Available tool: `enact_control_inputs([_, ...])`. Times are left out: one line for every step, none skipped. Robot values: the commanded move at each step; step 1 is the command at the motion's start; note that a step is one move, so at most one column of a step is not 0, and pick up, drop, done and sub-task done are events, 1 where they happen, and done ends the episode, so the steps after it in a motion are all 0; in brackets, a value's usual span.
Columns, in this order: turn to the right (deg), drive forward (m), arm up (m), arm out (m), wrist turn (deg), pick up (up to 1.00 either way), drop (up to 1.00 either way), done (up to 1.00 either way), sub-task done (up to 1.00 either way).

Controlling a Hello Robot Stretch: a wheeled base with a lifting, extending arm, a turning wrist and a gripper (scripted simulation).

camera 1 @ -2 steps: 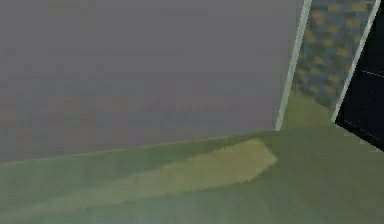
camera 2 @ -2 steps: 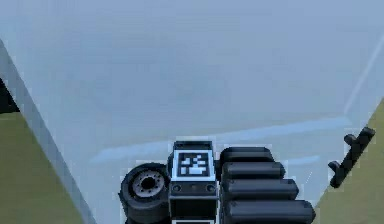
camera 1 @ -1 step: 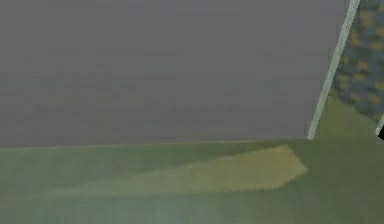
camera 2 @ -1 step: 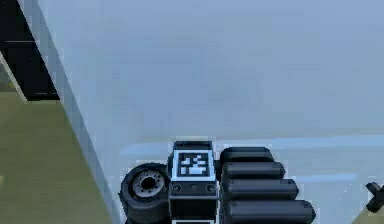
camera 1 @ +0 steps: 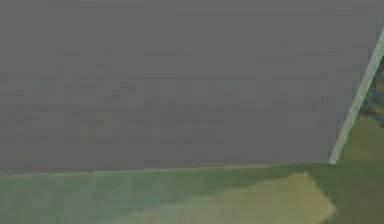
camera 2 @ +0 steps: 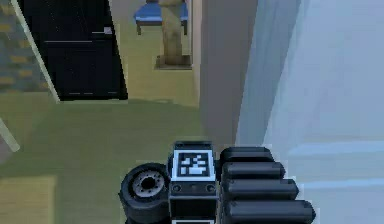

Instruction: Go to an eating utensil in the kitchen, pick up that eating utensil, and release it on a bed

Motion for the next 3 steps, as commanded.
enact_control_inputs([45.0,0.00,0.00,0.00,0.0,0.00,0.00,0.00,0.00])
enact_control_inputs([12.0,0.00,0.00,0.00,0.0,0.00,0.00,0.00,0.00])
enact_control_inputs([0.0,0.30,0.00,0.00,0.0,0.00,0.00,0.00,0.00])
